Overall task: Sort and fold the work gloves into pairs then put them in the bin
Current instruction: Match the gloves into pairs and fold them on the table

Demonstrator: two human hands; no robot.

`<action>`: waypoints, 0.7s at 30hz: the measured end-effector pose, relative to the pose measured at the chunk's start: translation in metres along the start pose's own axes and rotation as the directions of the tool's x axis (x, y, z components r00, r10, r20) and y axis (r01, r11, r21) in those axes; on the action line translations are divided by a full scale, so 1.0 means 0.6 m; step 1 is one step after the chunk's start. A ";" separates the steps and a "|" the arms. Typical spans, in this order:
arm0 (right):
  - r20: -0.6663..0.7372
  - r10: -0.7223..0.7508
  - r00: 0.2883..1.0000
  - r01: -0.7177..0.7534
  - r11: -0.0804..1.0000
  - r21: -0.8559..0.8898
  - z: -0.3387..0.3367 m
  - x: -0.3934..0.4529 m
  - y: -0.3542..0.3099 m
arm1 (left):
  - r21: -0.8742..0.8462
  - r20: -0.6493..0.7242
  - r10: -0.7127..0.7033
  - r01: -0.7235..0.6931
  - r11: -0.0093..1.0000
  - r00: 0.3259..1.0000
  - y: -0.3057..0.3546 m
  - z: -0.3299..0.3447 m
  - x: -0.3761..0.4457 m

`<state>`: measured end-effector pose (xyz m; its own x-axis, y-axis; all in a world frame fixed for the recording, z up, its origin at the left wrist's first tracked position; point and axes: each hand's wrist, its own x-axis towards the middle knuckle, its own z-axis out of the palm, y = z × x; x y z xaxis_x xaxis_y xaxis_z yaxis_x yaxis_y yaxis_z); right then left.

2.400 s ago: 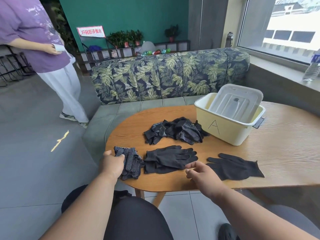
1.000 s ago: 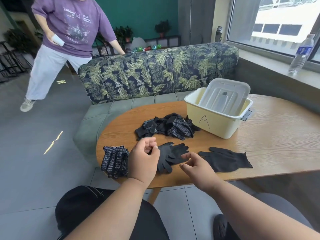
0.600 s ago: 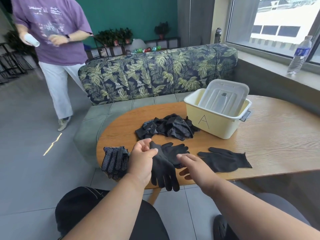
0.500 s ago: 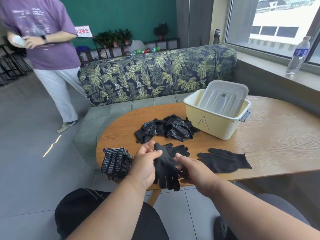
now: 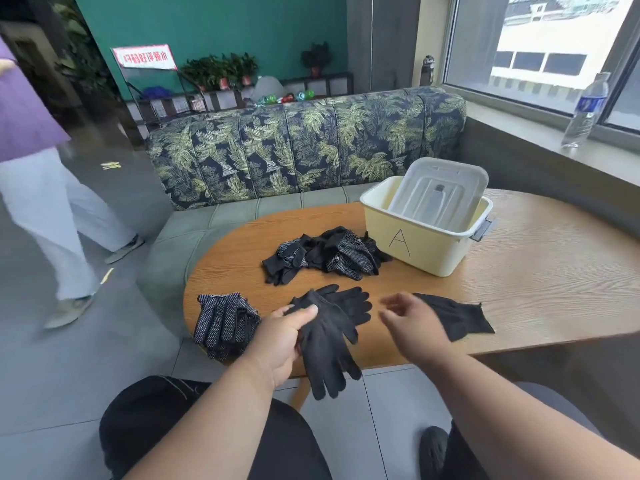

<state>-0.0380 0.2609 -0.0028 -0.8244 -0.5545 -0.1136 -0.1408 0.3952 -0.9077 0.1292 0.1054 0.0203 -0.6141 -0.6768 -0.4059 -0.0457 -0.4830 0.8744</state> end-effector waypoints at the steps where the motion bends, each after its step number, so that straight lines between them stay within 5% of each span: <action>1: -0.088 0.034 0.996 -0.035 0.999 -0.008 -0.018 0.012 0.012 | -0.027 -0.026 0.023 -0.023 0.999 0.999 0.008 -0.004 0.004; 5: -0.401 0.136 0.906 -0.327 0.828 -0.456 -0.103 0.052 0.074 | -0.074 -0.125 0.096 -0.106 0.992 0.987 0.035 -0.020 0.004; 9: -0.432 0.228 0.873 -0.448 0.725 -0.523 -0.133 0.053 0.109 | -0.096 -0.135 0.109 -0.123 0.988 0.985 0.039 -0.030 0.007; 15: -0.323 0.261 0.910 -0.377 0.847 -0.376 -0.135 0.054 0.097 | -0.114 -0.133 0.078 -0.094 0.989 0.988 0.033 -0.028 0.004; 21: -0.257 0.158 0.953 -0.166 0.986 -0.007 -0.111 0.029 0.035 | -0.138 -0.160 0.104 -0.127 0.982 0.982 0.050 -0.043 -0.002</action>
<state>-0.0919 0.3085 0.0030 -0.9492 -0.2777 -0.1482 -0.0059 0.4864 -0.8737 0.1492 0.0775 0.0401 -0.4818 -0.8035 -0.3496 0.1414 -0.4650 0.8739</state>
